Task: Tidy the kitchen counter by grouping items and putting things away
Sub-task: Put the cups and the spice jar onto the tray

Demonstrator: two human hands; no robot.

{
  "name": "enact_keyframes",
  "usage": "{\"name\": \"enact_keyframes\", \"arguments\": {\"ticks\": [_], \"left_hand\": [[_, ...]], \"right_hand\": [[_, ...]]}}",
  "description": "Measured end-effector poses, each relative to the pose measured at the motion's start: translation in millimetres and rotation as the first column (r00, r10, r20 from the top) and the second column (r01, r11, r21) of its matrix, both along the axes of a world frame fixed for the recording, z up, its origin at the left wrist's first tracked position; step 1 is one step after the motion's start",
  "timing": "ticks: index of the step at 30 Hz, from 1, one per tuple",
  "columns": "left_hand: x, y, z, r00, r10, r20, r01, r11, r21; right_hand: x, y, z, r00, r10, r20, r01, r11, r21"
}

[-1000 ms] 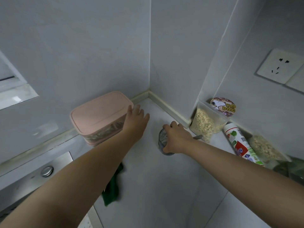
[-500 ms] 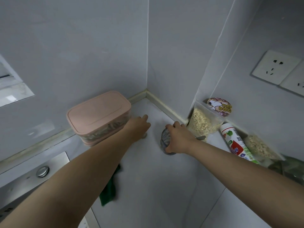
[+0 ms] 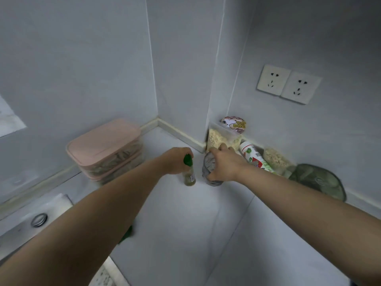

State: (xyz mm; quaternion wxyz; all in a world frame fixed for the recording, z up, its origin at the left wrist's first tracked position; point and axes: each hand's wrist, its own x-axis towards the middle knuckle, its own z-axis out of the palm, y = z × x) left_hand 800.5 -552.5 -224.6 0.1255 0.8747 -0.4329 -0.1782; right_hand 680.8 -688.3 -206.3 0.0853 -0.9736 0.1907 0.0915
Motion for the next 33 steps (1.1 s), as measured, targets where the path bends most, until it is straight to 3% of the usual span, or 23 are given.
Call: {"name": "enact_keyframes", "arguments": {"ticks": [3,7,16,20,30,33], "left_hand": [[-27.6,-8.7,13.0,0.995,0.013,-0.103,-0.028,0.989,-0.148],[-68.9,-28.5,22.7,0.928,0.014,-0.373,-0.145,0.934,-0.326],[-198.2,-88.2,38.3,0.732,-0.159,-0.663,-0.111,0.932,-0.346],[-261.5,-111.5,44.7,0.690,-0.230,-0.687,-0.023,0.941,-0.339],[-481.1,-140.6,55.3,0.448,-0.282,-0.848,-0.079,0.933,-0.352],[-542.7,-138.7,58.2,0.424,-0.314,-0.850,-0.054,0.928,-0.369]], "right_hand": [[-38.2,-4.0,15.2,0.998,-0.058,0.026,0.058,0.998,0.004],[-95.3,-9.8,30.6,0.989,-0.134,0.064,0.135,0.991,-0.009],[-246.0,-29.6,53.4,0.940,-0.340,0.043,0.341,0.939,-0.035],[-313.2,-37.4,58.7,0.907,-0.420,0.039,0.422,0.906,-0.040],[-534.7,-26.5,70.9,0.775,-0.631,0.039,0.632,0.775,-0.022],[-594.5,-18.0,72.7,0.744,-0.667,0.028,0.668,0.743,-0.039]]}}
